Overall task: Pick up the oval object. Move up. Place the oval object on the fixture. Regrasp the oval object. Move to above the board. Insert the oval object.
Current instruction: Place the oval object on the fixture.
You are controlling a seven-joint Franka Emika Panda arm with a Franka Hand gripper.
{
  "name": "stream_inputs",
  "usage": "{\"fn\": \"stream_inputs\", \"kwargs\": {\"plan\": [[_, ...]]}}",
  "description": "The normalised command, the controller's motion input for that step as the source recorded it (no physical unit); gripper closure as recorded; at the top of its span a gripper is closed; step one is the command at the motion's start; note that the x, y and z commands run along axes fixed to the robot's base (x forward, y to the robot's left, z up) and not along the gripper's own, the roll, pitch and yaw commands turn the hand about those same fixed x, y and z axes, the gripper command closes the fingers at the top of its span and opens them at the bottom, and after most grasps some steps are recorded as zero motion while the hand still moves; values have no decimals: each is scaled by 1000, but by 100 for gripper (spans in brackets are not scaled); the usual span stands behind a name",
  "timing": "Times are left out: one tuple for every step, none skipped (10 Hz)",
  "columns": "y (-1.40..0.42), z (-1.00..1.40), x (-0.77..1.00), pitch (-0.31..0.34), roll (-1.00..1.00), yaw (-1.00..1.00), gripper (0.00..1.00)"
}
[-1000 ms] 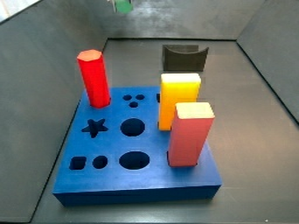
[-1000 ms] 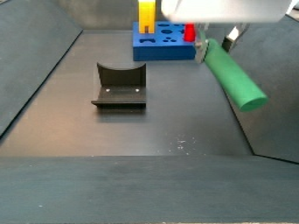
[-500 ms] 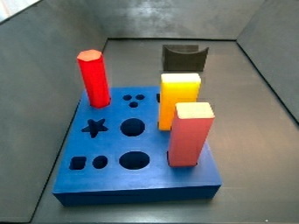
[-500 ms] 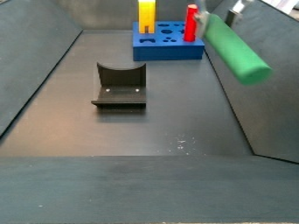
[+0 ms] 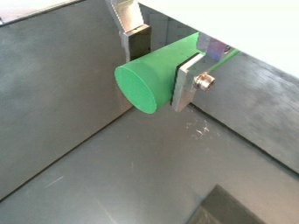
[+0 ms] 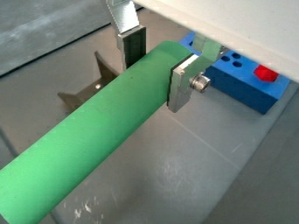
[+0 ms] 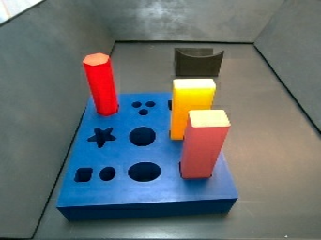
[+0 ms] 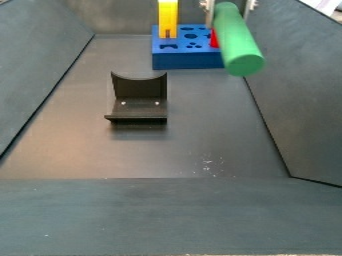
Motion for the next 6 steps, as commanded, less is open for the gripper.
{"fn": "stream_inputs", "kwargs": {"plan": [[-172,90,1000,154,-168,-120,100],[-149,79,1000,142,-155,-77,100],[-132,73,1000,145,-142,-60,100],[-120,69,1000,141,-134,-51,100],[-97,53,1000,139,-133,-29,100],[-80,49,1000,136,-128,-21,100]]}}
